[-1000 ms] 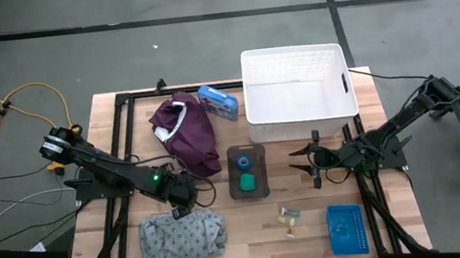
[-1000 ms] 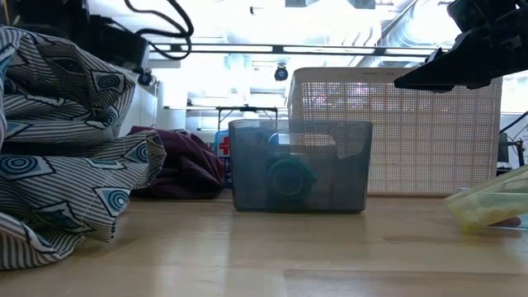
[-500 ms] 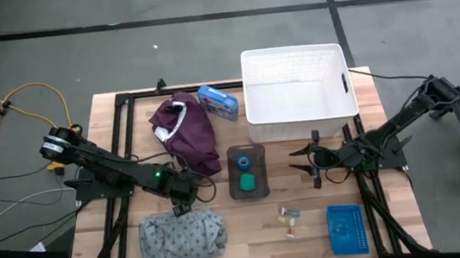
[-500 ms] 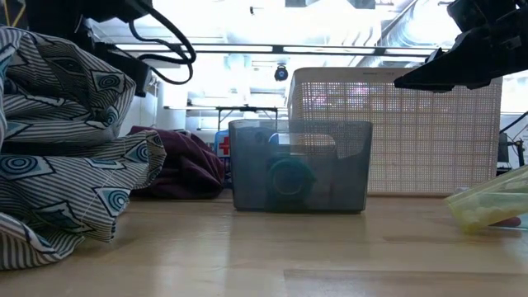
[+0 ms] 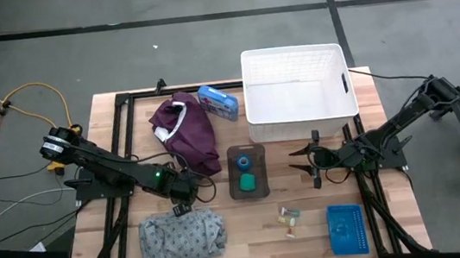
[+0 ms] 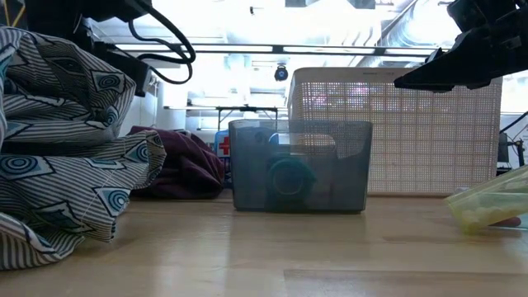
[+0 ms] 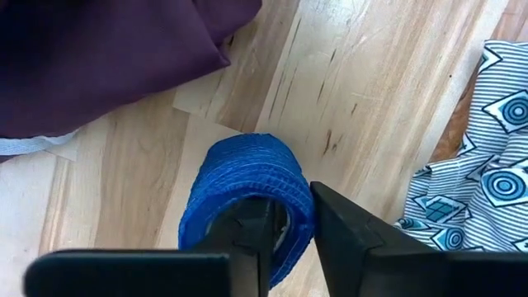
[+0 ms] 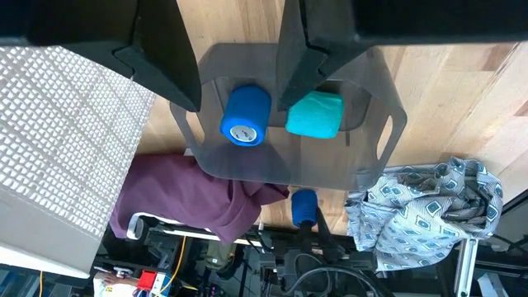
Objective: Pick & Place Medicine items
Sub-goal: Put the blue rolled bandage into the black bin
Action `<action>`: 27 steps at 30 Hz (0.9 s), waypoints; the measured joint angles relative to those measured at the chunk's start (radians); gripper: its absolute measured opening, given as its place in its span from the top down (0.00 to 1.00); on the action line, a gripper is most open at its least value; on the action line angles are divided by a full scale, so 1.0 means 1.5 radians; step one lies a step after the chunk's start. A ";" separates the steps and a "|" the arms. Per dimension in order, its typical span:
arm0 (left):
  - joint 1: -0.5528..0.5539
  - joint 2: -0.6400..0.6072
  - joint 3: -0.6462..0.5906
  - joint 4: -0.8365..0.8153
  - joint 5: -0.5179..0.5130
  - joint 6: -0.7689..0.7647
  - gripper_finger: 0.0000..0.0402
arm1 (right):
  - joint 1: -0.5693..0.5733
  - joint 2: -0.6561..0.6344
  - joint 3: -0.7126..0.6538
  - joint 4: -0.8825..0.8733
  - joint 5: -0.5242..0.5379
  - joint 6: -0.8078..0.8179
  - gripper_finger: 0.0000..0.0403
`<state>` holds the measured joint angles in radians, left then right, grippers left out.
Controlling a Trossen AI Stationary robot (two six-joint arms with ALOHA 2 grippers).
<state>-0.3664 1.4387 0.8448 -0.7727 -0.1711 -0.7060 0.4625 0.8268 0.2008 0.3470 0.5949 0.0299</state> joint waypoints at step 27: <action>0.130 -0.165 0.031 0.174 0.006 0.225 0.87 | 0.000 0.000 0.000 0.000 0.000 0.000 0.64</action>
<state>-0.1719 1.1919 0.8917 -0.5111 -0.1628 -0.3682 0.4624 0.8268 0.2008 0.3470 0.5950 0.0298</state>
